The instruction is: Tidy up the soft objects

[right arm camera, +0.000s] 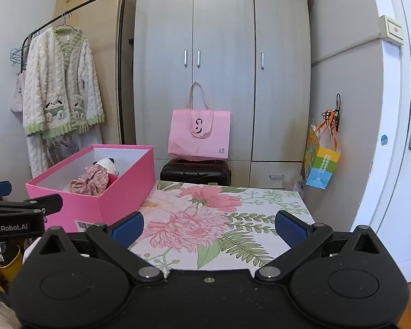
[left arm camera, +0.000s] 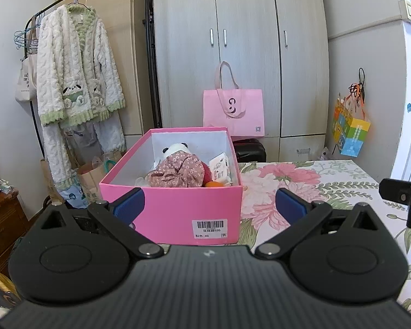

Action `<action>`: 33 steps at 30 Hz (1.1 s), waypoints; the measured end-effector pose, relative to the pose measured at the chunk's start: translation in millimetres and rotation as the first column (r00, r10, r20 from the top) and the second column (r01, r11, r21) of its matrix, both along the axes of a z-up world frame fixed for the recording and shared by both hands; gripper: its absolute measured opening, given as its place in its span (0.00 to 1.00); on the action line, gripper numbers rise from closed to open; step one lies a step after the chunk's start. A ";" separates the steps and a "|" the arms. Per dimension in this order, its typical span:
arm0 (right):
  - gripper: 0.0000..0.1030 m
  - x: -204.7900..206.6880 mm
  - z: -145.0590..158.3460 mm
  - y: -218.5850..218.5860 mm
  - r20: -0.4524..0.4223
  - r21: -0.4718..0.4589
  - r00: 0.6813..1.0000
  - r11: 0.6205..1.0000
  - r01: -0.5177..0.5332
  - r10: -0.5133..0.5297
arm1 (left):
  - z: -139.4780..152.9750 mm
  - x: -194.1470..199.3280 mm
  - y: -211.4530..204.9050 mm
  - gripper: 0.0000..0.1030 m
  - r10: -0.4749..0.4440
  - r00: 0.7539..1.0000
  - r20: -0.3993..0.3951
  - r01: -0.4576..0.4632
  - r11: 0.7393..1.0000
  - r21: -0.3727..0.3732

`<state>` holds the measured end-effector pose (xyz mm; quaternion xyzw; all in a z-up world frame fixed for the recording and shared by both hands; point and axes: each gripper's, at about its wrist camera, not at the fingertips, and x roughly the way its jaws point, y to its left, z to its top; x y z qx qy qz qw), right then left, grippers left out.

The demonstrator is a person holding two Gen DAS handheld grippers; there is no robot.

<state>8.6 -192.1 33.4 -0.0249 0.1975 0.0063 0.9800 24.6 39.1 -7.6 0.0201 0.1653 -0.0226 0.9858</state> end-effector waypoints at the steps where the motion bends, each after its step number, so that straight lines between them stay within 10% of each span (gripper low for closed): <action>1: 1.00 -0.4 -0.6 0.3 0.001 -0.002 1.000 1.000 -0.001 0.001 | -0.9 0.1 0.2 1.00 0.000 1.000 -0.001 0.000 1.000 -0.001; 33: 1.00 9.7 -14.2 -0.6 0.005 -0.054 0.998 0.996 0.065 -0.065 | -9.5 1.1 2.4 1.00 -0.001 0.999 0.037 0.000 1.000 0.028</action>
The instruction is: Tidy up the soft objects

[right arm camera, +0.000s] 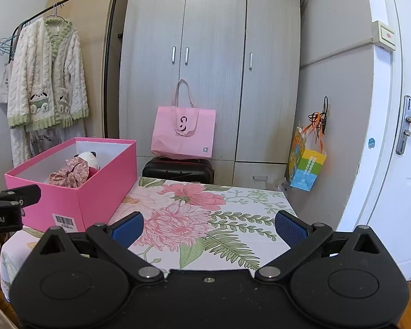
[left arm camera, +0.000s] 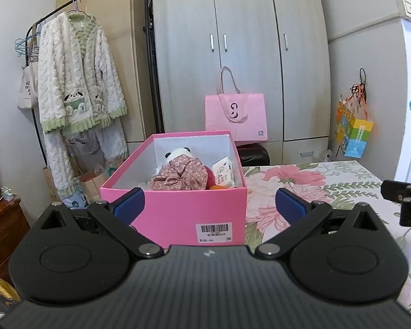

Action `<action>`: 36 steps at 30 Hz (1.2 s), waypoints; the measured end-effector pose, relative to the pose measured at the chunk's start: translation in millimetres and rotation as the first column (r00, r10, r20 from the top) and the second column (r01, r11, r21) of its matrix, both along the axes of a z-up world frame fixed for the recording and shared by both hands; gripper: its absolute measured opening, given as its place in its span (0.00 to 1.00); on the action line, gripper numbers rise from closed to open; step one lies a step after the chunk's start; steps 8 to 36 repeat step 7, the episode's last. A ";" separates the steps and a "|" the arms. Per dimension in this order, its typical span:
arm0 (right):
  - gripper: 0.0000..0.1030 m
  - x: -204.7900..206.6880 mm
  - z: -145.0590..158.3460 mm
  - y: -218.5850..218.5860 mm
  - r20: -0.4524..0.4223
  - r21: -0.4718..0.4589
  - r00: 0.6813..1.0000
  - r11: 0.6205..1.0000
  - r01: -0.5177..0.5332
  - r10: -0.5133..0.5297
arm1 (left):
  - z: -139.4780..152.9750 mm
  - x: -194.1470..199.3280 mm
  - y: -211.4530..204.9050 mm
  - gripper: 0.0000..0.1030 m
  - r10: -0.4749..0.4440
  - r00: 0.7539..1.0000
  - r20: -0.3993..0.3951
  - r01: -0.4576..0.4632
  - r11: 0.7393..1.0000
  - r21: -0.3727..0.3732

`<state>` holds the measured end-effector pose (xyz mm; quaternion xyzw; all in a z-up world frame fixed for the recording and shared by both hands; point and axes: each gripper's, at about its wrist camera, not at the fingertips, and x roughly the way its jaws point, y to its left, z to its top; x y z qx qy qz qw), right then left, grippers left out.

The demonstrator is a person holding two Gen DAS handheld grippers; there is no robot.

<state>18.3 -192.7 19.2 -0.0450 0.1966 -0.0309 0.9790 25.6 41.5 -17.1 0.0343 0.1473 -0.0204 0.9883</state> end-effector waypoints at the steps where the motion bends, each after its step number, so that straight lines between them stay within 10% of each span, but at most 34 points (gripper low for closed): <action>1: 1.00 0.3 -0.2 -0.2 -0.002 0.001 1.000 1.000 0.000 0.000 | -0.5 -0.1 -0.2 1.00 -0.002 1.000 0.001 0.002 1.000 0.000; 36: 1.00 3.1 -0.4 -1.3 -0.007 -0.001 1.000 1.000 -0.002 0.002 | -2.5 0.5 -2.6 1.00 0.008 1.000 -0.008 -0.008 1.000 0.014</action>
